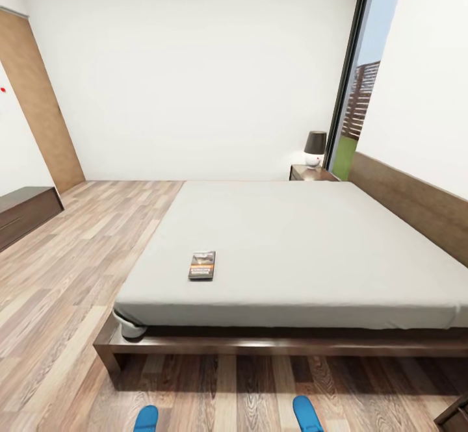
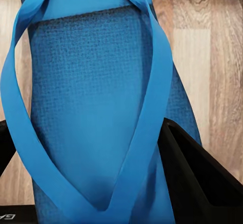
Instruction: In the bedroom, move the book from the bed onto either nightstand, and place the two sandals side by side next to the bed.
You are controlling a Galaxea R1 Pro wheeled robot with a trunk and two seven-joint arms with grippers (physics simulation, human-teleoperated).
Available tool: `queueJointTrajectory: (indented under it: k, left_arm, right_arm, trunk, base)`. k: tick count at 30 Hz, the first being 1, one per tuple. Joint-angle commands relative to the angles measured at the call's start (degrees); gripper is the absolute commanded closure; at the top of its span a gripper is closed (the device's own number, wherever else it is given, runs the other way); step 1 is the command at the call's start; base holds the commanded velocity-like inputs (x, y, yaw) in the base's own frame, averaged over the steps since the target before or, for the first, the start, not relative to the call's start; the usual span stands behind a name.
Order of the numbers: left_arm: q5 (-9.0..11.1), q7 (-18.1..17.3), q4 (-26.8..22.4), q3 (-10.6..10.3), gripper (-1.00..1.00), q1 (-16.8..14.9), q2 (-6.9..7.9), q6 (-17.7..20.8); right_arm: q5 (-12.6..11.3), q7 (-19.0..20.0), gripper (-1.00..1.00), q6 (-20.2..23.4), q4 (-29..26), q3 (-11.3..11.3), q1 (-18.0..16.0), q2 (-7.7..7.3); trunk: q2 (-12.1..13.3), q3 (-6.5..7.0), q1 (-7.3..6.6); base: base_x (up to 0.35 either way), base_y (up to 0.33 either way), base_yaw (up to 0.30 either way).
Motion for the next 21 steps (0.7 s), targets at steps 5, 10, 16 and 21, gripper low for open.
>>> queueJointTrajectory:
  k: [5,10,16,21]
  left_arm:
    - [0.50,0.22,0.09,-0.41,1.00,-1.52,0.01,0.15]
    - [0.47,0.13,0.09,-0.43,1.00,-2.11,0.01,0.27]
    - [0.38,0.11,0.03,-0.47,1.00,-3.10,-0.09,0.40]
    - [0.48,-0.29,0.17,-0.32,1.00,-3.80,0.02,-0.06]
  right_arm:
    - [-0.90,-0.51,1.00,0.74,-0.11,0.42,-0.13,-0.12]
    - [-1.01,-0.51,1.00,0.99,-0.10,0.37,-0.18,-0.05]
    - [-3.91,-0.62,1.00,1.62,-0.10,0.17,-1.29,-0.33]
    - [-5.55,-0.68,1.00,3.76,-0.14,0.06,-1.98,-0.57]
  trunk:
    - [-2.05,-0.96,1.10]
    - [-4.05,-1.86,2.20]
    - [-6.46,-2.93,3.52]
    - [-8.46,-3.83,4.61]
  base:
    - [0.000,0.000,0.000]
    - [0.000,0.000,0.000]
    - [0.000,0.000,0.000]
    - [0.000,0.000,0.000]
